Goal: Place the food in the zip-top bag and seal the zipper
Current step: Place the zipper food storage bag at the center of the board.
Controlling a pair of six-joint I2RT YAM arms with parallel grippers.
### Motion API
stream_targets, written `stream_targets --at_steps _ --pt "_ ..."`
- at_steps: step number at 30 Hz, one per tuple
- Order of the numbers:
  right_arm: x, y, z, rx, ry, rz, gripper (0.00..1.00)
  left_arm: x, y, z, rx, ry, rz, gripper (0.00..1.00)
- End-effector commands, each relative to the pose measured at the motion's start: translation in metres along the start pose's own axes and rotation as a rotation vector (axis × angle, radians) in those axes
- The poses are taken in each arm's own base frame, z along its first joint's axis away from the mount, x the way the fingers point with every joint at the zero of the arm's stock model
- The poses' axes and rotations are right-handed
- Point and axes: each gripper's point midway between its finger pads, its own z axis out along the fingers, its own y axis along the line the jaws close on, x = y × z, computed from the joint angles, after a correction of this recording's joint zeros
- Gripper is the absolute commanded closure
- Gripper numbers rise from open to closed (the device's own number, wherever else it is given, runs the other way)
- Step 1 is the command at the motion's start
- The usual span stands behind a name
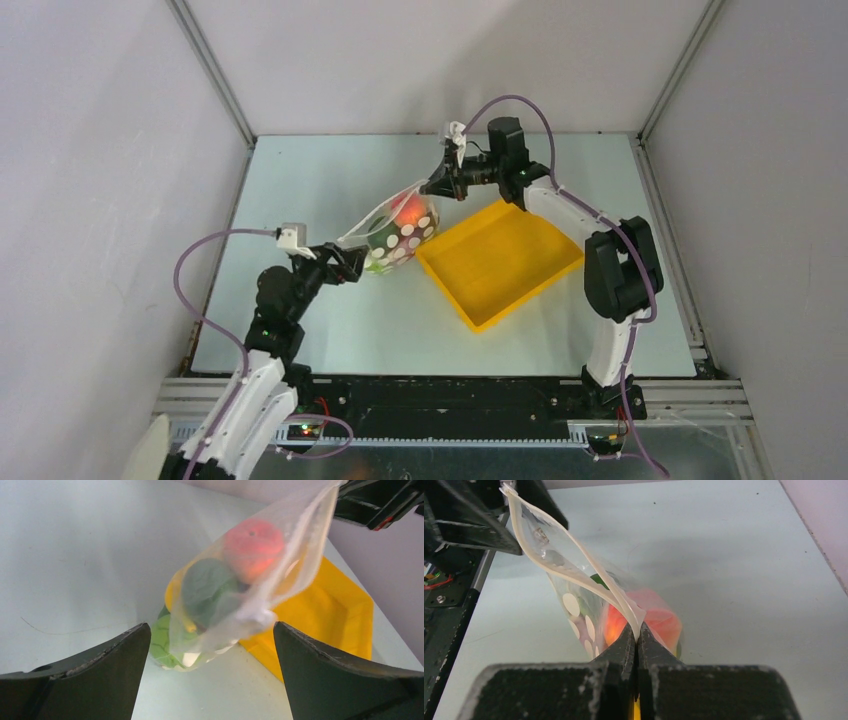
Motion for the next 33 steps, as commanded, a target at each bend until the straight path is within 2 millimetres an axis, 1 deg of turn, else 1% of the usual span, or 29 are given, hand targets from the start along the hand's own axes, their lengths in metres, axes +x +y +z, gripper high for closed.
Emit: stream_targets --at_steps 1,2,3,4,6,11,15,18,20,23,29,31,33 --pt "-0.022 0.002 -0.001 -0.053 -0.029 -0.068 1.0 -0.012 -0.02 0.006 0.248 0.02 0.071 0.0" --pt "-0.022 0.002 0.0 -0.054 -0.028 -0.068 1.0 -0.008 -0.026 0.005 0.309 0.035 0.083 0.01" --pt "-0.022 0.002 -0.001 -0.054 -0.029 -0.069 1.0 -0.009 -0.025 0.005 0.325 0.034 0.091 0.02" --pt "-0.021 0.002 -0.001 -0.057 -0.027 -0.07 1.0 -0.008 -0.031 0.003 0.379 0.036 0.109 0.03" --pt "-0.021 0.001 -0.002 -0.06 -0.028 -0.072 1.0 -0.009 -0.033 0.0 0.404 0.015 0.14 0.05" --pt "-0.019 0.0 -0.005 -0.066 -0.029 -0.065 1.0 -0.022 -0.025 -0.002 0.344 -0.074 0.2 0.12" --pt "-0.021 0.001 -0.008 -0.071 -0.038 -0.057 1.0 -0.021 -0.025 -0.005 0.344 -0.091 0.226 0.16" --pt "-0.021 0.001 -0.01 -0.073 -0.044 -0.047 1.0 -0.019 -0.024 -0.005 0.342 -0.086 0.224 0.2" --pt "-0.021 0.002 -0.011 -0.079 -0.046 -0.047 1.0 -0.02 -0.022 -0.002 0.337 -0.087 0.222 0.21" --pt "-0.021 0.003 -0.012 -0.082 -0.05 -0.042 1.0 -0.022 -0.017 0.007 0.318 -0.09 0.213 0.24" --pt "-0.021 0.003 -0.016 -0.086 -0.058 -0.029 1.0 -0.019 -0.016 0.025 0.342 -0.031 0.174 0.4" --pt "-0.02 0.001 -0.017 -0.085 -0.06 -0.025 1.0 -0.019 -0.019 0.026 0.364 -0.03 0.165 0.44" --pt "-0.018 0.001 -0.017 -0.089 -0.06 -0.018 1.0 -0.02 -0.021 0.025 0.379 -0.042 0.165 0.44"
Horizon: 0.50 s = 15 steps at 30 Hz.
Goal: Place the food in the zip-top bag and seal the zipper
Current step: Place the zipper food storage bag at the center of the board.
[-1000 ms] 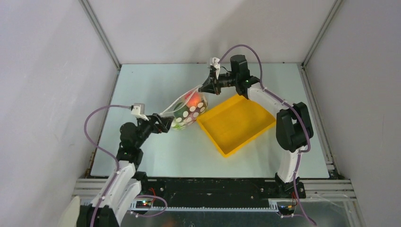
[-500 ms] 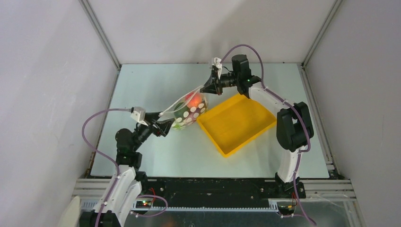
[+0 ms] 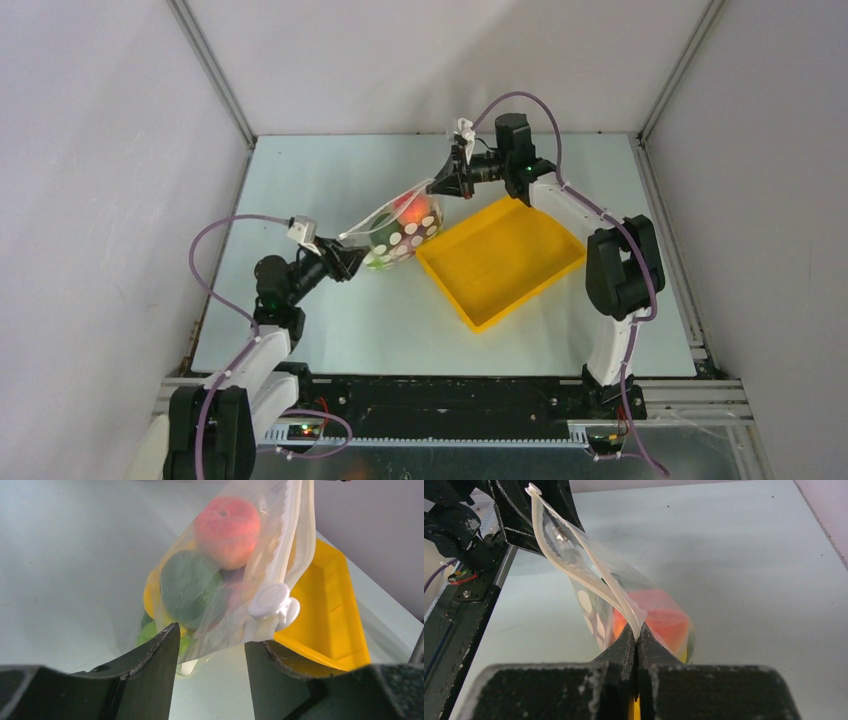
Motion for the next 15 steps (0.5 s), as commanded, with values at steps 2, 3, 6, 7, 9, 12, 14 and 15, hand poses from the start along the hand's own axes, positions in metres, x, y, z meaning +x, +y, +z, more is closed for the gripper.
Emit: stream_targets --at_steps 2,3,6,7,9,12,14,15 --pt "-0.012 0.0 -0.003 -0.032 -0.041 -0.035 1.0 -0.04 -0.015 0.005 0.077 -0.117 0.088 0.44" --pt "-0.011 0.001 -0.003 -0.036 -0.041 -0.032 1.0 -0.043 -0.016 0.005 0.08 -0.128 0.095 0.44" --pt "-0.01 0.002 -0.002 -0.041 -0.043 -0.029 1.0 -0.046 -0.017 0.003 0.072 -0.156 0.098 0.44" --pt "-0.01 0.002 -0.002 -0.042 -0.044 -0.025 1.0 -0.05 -0.017 0.003 0.073 -0.171 0.106 0.44" --pt "-0.01 0.003 -0.003 -0.045 -0.046 -0.023 1.0 -0.052 -0.017 0.004 0.076 -0.187 0.108 0.45" --pt "-0.01 0.002 -0.004 -0.045 -0.048 -0.019 1.0 -0.056 -0.02 0.006 0.1 -0.198 0.112 0.52" --pt "-0.01 0.003 -0.004 -0.05 -0.049 -0.011 1.0 -0.056 -0.02 0.007 0.109 -0.202 0.112 0.58" --pt "-0.01 0.003 -0.005 -0.05 -0.05 -0.01 1.0 -0.056 -0.021 0.007 0.113 -0.204 0.115 0.64"
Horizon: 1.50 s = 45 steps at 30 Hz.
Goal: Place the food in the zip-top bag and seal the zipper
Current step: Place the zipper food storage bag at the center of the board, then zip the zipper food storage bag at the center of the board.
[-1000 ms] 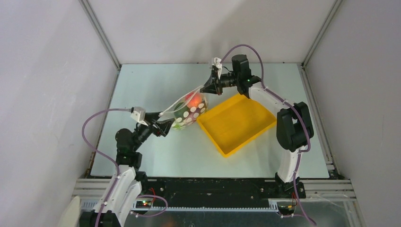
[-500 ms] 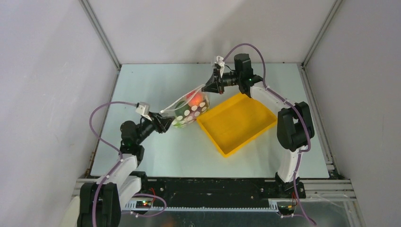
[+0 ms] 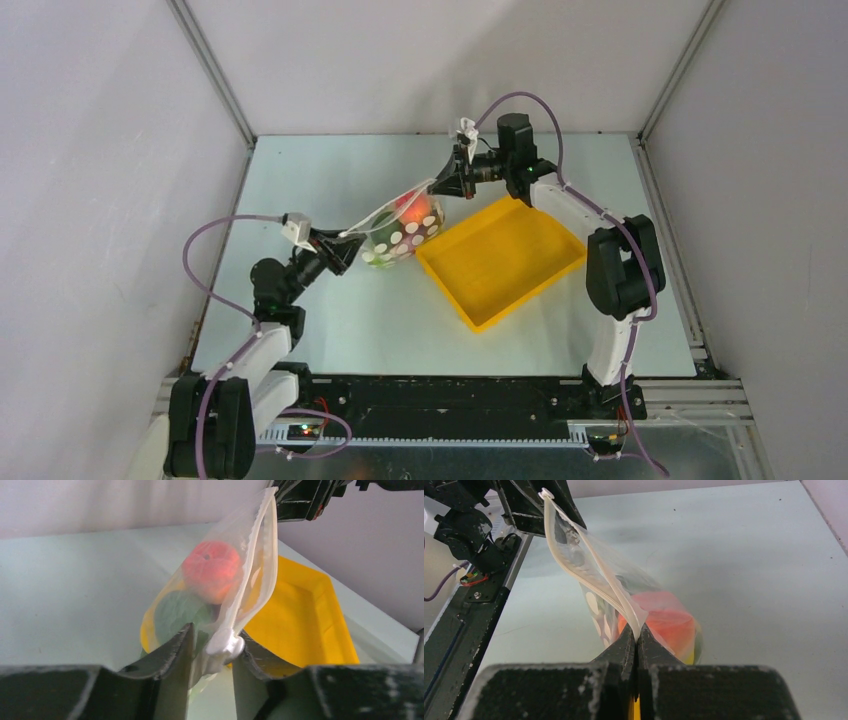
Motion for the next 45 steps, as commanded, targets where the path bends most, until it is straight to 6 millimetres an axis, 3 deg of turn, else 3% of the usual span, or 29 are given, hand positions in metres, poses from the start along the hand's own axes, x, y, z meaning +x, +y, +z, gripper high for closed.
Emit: stream_targets --at_steps 1,2,4,10,12,15,18,19,20,21,31,33,36,40,45 --pt "-0.008 0.001 -0.002 -0.027 -0.031 -0.024 1.0 -0.022 -0.006 0.006 0.046 -0.075 0.055 0.67" --pt "-0.008 0.0 -0.002 -0.024 -0.031 -0.023 1.0 -0.023 -0.006 0.006 0.048 -0.08 0.059 0.82" --pt "-0.008 -0.001 -0.004 -0.013 -0.033 -0.022 1.0 -0.025 -0.003 0.006 0.028 -0.091 0.052 0.98" --pt "-0.004 -0.006 -0.006 0.02 -0.04 0.028 0.98 -0.036 -0.014 0.001 0.053 -0.128 0.059 1.0" --pt "-0.003 -0.007 -0.007 0.038 -0.036 0.045 0.84 -0.043 -0.022 0.001 0.082 -0.125 0.062 1.0" --pt "-0.007 -0.004 -0.01 0.05 -0.028 0.053 0.74 -0.044 -0.032 0.005 0.118 -0.055 0.057 1.0" --pt "-0.021 0.007 -0.015 0.068 -0.013 0.03 0.46 -0.042 -0.045 0.008 0.133 0.02 0.083 1.0" --pt "-0.031 0.015 -0.016 0.069 -0.013 0.008 0.41 -0.035 -0.046 0.01 0.114 0.065 0.104 1.0" --pt "-0.028 0.018 -0.016 0.082 0.009 0.011 0.35 -0.042 -0.05 0.011 0.108 0.061 0.134 1.0" --pt "-0.032 0.03 -0.015 0.076 0.025 0.014 0.34 -0.03 -0.051 0.01 0.088 0.111 0.149 1.0" --pt "-0.066 0.096 -0.008 0.085 0.122 -0.252 0.24 -0.034 -0.078 -0.006 0.129 0.116 0.199 1.0" --pt "-0.071 0.116 0.0 0.046 0.125 -0.3 0.23 -0.035 -0.081 -0.008 0.14 0.113 0.203 1.0" --pt "-0.073 0.153 0.026 -0.044 0.133 -0.383 0.24 -0.036 -0.087 -0.01 0.158 0.118 0.21 1.0" --pt "-0.075 0.168 0.053 -0.066 0.142 -0.453 0.27 -0.033 -0.095 -0.016 0.195 0.12 0.238 1.0" --pt "-0.088 0.175 0.068 -0.129 0.128 -0.462 0.32 -0.037 -0.104 -0.025 0.231 0.091 0.281 1.0"
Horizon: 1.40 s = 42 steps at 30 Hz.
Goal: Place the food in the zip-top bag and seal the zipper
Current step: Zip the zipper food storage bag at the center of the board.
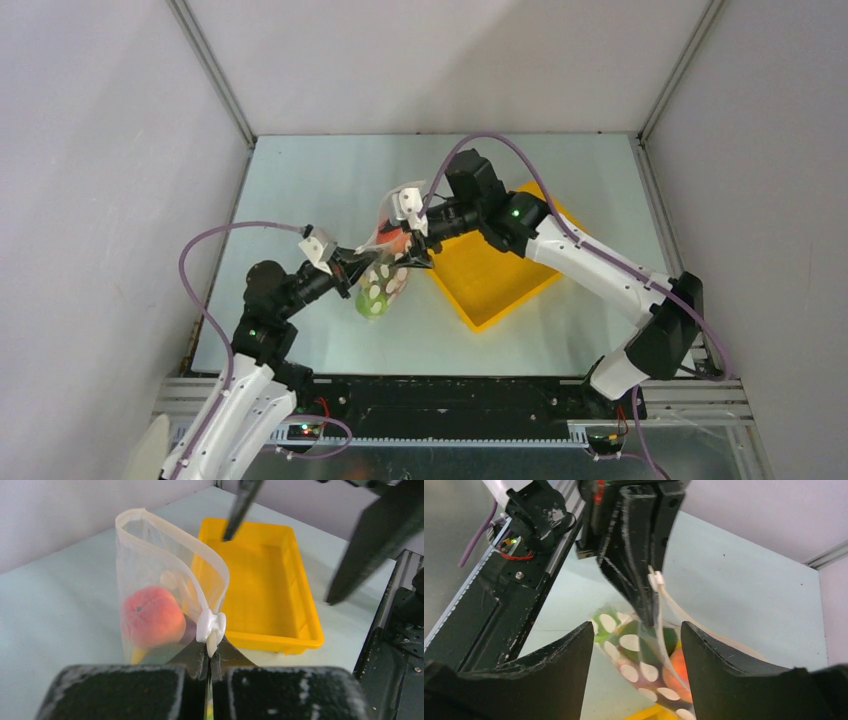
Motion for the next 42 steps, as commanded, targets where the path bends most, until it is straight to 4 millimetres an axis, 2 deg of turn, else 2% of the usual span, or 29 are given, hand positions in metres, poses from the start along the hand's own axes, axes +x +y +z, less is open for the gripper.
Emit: stream_targets --at_steps 1,2,3,14,24,34,42 --pt "-0.013 -0.015 0.004 -0.004 0.003 -0.059 0.34 -0.021 -0.014 -0.007 0.051 -0.067 0.105 1.0" --pt "-0.019 -0.013 0.008 -0.017 -0.007 -0.072 0.34 -0.02 -0.014 -0.008 0.051 -0.066 0.11 1.0" --pt "-0.016 -0.012 0.012 -0.03 -0.001 -0.069 0.35 -0.02 -0.015 -0.01 0.052 -0.067 0.118 1.0" --pt "-0.037 -0.004 0.044 -0.112 -0.054 -0.103 0.42 -0.012 -0.017 -0.013 0.059 -0.051 0.154 1.0" --pt "-0.033 0.002 0.054 -0.153 -0.05 -0.09 0.55 -0.013 -0.018 -0.015 0.059 -0.059 0.161 1.0" --pt "-0.033 0.004 0.057 -0.164 -0.054 -0.086 0.63 -0.012 -0.018 -0.016 0.056 -0.063 0.162 1.0" --pt "-0.029 0.006 0.057 -0.169 -0.045 -0.08 0.77 -0.014 -0.02 -0.018 0.056 -0.08 0.17 1.0"
